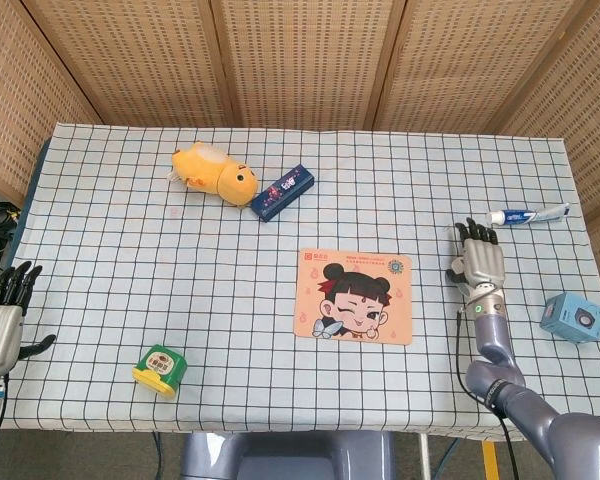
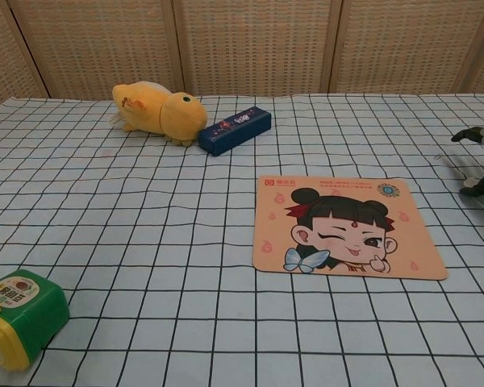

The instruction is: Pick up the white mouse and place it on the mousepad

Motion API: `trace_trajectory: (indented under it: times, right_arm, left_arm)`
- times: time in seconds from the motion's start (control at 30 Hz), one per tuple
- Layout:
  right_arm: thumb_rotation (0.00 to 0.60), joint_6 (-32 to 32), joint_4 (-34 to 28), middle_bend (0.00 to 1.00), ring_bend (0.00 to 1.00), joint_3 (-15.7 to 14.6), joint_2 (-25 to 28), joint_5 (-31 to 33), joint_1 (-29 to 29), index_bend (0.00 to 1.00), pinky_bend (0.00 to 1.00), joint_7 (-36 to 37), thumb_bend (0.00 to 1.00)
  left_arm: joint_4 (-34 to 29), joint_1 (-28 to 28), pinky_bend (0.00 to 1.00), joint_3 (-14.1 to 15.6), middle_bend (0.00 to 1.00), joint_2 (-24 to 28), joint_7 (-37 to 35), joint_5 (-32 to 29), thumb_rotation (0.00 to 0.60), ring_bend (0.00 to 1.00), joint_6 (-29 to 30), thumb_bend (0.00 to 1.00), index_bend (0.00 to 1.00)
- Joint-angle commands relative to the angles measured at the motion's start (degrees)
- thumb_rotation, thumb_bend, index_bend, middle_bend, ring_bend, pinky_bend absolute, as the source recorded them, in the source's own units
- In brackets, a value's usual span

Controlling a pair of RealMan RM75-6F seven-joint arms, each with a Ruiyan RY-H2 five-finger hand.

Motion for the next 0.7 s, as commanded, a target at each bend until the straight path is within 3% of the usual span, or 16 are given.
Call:
trace_trajectory:
  times: [0.03,0.7]
  right_arm:
    - [0.600,-0.74,1.36,0.00,0.00,0.47,-0.58,0.44,0.67,0.14,0.00,-0.03,0.43]
    - [0.600,-7.53,11.23,0.00,0.00,3.11,-2.13,3.91,3.38,0.14,0.00,-1.51,0.43]
  left_arm:
    - [-0.03,-0.01,0.00,0.01,0.00,-0.02,0.11,0.07,0.600,0.00,0.10,0.03,0.00]
    - [0.18,-0.26,0.00,0.25,0.00,-0.53,0.86,0.40,0.600,0.00,0.22,0.03,0.00]
